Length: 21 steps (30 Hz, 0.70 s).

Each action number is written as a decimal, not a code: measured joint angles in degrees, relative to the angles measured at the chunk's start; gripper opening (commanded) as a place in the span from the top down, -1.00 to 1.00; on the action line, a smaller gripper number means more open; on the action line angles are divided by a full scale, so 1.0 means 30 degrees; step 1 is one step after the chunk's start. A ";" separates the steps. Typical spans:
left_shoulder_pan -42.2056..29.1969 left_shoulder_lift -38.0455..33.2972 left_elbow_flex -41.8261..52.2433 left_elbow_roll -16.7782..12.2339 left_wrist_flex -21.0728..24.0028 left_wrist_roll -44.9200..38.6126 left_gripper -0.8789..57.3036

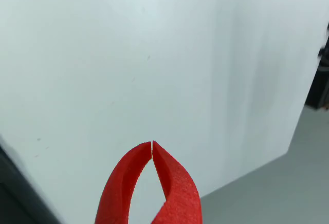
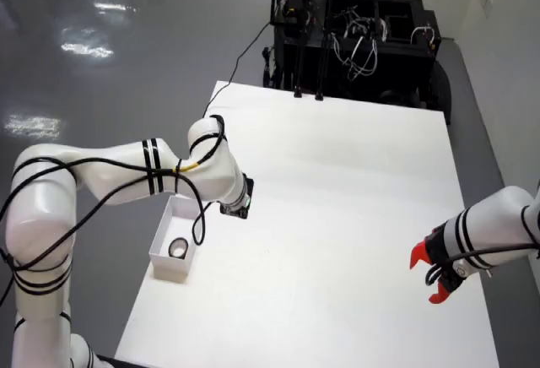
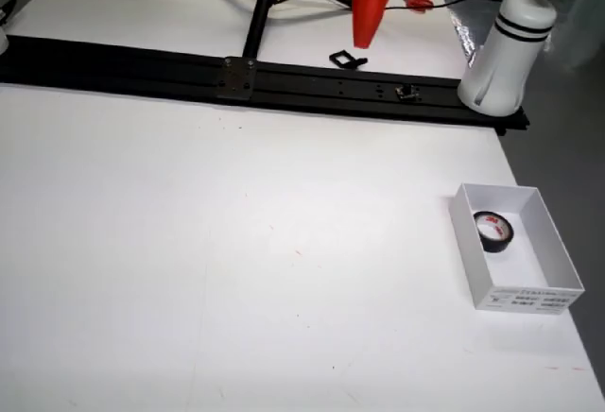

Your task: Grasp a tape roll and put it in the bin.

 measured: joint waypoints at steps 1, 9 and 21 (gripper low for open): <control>-0.0513 0.0074 -0.0241 0.0010 0.0074 0.0186 0.98; -0.3620 0.0425 -0.1491 -0.0019 0.0423 0.2491 0.98; -0.6009 0.0496 -0.2181 -0.2404 -0.0014 0.7734 0.98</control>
